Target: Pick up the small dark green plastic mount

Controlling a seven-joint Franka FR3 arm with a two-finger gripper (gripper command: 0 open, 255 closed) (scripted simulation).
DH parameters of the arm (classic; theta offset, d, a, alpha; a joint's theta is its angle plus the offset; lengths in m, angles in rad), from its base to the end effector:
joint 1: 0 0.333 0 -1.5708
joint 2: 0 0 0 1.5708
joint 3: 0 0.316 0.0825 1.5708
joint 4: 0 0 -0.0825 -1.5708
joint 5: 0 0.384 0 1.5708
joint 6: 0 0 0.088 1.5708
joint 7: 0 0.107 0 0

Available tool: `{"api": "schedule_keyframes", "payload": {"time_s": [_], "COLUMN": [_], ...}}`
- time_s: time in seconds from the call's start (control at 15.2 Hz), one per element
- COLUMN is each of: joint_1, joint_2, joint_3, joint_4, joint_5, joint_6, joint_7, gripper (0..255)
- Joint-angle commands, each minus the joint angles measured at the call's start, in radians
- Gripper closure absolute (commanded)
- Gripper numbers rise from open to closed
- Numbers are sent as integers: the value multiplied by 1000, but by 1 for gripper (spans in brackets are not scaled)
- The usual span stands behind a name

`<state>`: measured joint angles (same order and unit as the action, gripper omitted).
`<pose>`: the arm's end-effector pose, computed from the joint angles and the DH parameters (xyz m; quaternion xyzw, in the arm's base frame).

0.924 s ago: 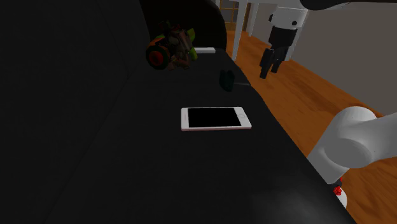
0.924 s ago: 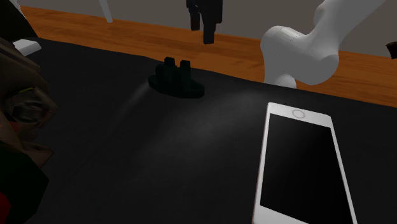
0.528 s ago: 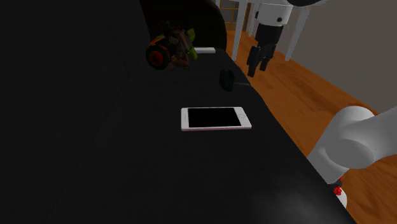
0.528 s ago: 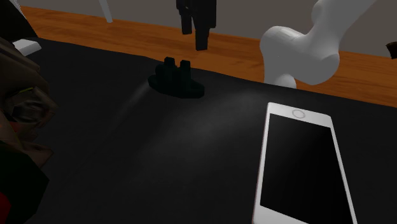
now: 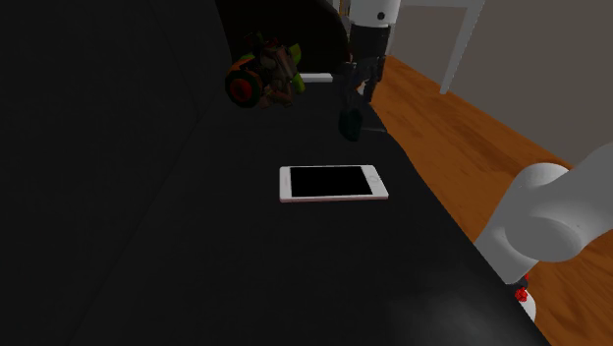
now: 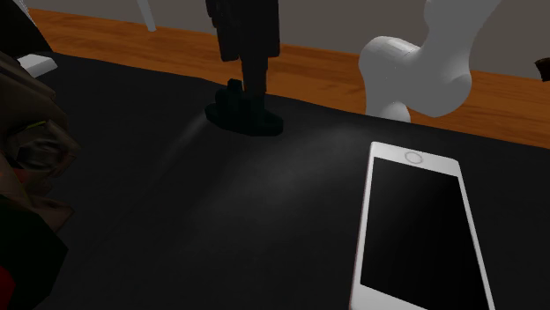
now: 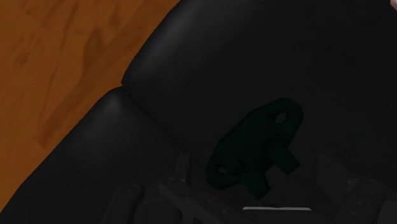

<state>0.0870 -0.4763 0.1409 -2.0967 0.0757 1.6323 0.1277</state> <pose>0.3920 0.1105 0.6067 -0.9992 -0.0403 -0.0030 0.0062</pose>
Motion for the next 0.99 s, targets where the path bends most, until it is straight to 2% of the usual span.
{"api": "schedule_keyframes", "payload": {"time_s": [0.0,0.53,0.59,0.92], "joint_1": [5,7,7,7], "joint_2": [25,14,13,13], "joint_3": [12,15,15,16], "joint_4": [13,-85,-86,-87], "joint_5": [1,5,5,5], "joint_6": [11,98,98,100], "joint_7": [9,6,6,6], "gripper": [0,0,255,255]}}
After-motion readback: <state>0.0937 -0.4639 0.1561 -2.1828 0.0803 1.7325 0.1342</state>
